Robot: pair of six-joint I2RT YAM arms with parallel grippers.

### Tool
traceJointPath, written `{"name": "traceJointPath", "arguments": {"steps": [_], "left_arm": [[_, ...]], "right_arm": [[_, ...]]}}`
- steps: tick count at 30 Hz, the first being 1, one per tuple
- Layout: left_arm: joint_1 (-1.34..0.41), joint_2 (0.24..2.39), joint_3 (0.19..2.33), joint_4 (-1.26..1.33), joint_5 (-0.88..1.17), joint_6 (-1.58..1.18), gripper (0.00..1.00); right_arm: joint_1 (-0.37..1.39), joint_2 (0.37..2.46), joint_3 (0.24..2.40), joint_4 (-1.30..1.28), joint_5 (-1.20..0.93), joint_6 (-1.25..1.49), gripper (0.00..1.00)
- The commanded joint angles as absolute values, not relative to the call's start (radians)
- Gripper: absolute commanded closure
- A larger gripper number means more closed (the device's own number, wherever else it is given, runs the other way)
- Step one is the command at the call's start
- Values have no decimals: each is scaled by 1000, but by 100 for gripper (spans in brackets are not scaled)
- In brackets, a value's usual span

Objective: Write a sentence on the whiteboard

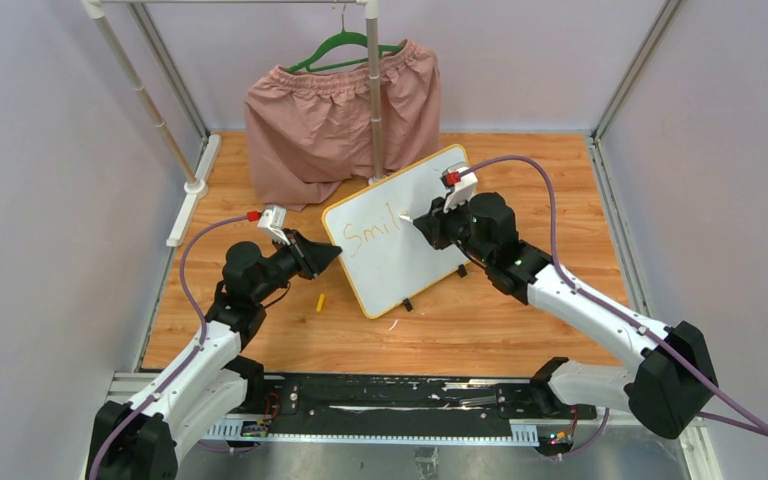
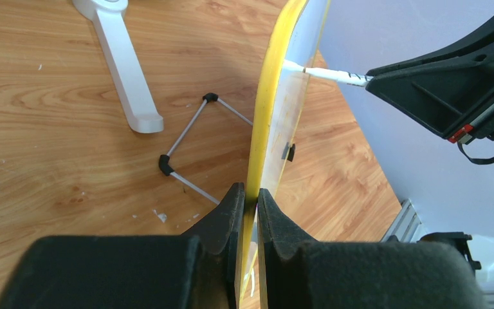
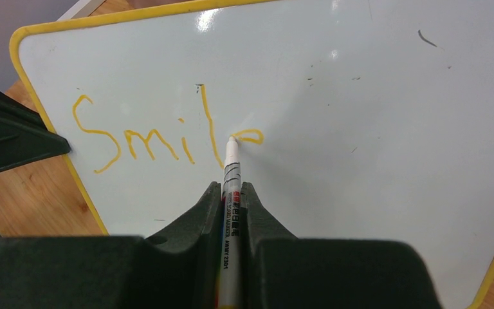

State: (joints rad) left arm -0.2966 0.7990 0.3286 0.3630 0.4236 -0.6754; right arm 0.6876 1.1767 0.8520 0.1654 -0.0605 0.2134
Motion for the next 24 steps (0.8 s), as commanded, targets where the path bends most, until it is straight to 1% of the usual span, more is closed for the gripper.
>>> {"name": "traceJointPath", "arguments": {"steps": [1,12,15,24], "left_arm": [[-295,784,321,383,428,-671,100],[-295,780,321,383,430,-671,100],[-295,780,321,383,430,-672,100],[-295,780,321,383,430,-672,100]], "right_arm": [[699,1158,825,165,-57,215,100],[698,1126,805,119,-1,204,100],[692,1124,810,107,44,202,100],[674,1119,826,97,64,201,100]]}}
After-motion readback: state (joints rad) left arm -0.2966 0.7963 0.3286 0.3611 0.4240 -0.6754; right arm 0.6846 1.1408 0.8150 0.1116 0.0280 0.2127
